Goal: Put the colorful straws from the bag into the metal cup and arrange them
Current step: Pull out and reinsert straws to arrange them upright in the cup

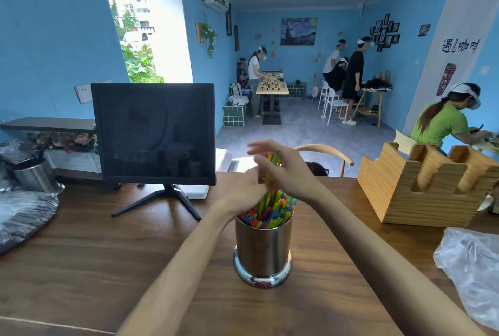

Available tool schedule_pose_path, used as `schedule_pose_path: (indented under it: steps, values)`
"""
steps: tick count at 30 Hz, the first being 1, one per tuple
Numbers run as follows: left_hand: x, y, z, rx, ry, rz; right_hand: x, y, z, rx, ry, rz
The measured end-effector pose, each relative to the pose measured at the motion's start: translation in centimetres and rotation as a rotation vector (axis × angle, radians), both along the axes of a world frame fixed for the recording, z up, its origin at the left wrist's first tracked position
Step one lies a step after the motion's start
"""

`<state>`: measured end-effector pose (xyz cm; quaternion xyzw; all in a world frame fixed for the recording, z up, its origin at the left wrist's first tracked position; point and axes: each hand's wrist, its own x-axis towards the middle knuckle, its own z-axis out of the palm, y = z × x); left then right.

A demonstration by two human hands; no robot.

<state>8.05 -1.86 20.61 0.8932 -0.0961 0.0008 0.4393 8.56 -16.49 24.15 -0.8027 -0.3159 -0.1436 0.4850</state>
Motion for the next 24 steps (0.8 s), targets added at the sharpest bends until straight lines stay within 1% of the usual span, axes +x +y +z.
schedule_pose_path:
  steps: [2, 4, 5, 7, 10, 11, 12, 13, 15, 16, 17, 19, 21, 24]
  values:
    - [-0.2, 0.2, 0.0, 0.013, -0.042, 0.044, 0.1, 0.1, -0.8, -0.090, -0.011, -0.032]
    - [-0.3, 0.4, -0.5, -0.060, -0.064, 0.029, 0.1, -0.1, -1.3, -0.185, 0.004, -0.022]
    - [-0.3, 0.7, -0.7, -0.088, -0.065, 0.024, 0.2, -0.2, -1.5, -0.268, -0.002, -0.025]
    - [-0.6, 1.3, -0.9, -0.077, -0.060, 0.022, 0.6, -0.2, -2.1, -0.492, -0.001, -0.081]
    - [-0.7, 1.7, -1.4, -0.027, -0.046, 0.072, 1.4, -0.2, -3.1, -0.816, 0.130, -0.145]
    - [-1.0, 1.6, -1.6, -0.064, -0.045, 0.115, 1.6, -0.2, -3.5, -0.876, 0.167, -0.137]
    - [-1.2, 1.5, -1.8, -0.157, -0.049, 0.166, 1.7, -0.1, -3.7, -0.892, 0.173, -0.124]
    - [-1.4, 1.5, -2.1, -0.285, -0.061, 0.216, 1.7, -0.2, -3.8, -0.844, 0.157, -0.101]
    - [-1.3, 1.4, -2.7, -0.485, -0.095, 0.262, 1.6, -0.2, -3.8, -0.549, 0.118, -0.017]
    - [-1.2, 1.3, -2.8, -0.530, -0.097, 0.254, 1.5, -0.3, -3.9, -0.418, 0.103, 0.017]
    - [-0.9, 1.3, -3.0, -0.556, -0.084, 0.235, 1.4, -0.3, -4.0, -0.378, 0.080, 0.036]
    - [-0.6, 1.3, -3.4, -0.557, -0.040, 0.199, 1.7, -0.2, -4.2, -0.486, 0.061, 0.039]
    - [-0.5, 1.1, -3.9, -0.509, -0.016, 0.169, 2.2, 0.0, -4.3, -0.670, 0.088, -0.002]
    - [-0.3, 1.0, -4.1, -0.459, -0.054, 0.141, 2.6, 0.0, -4.5, -0.819, 0.139, -0.053]
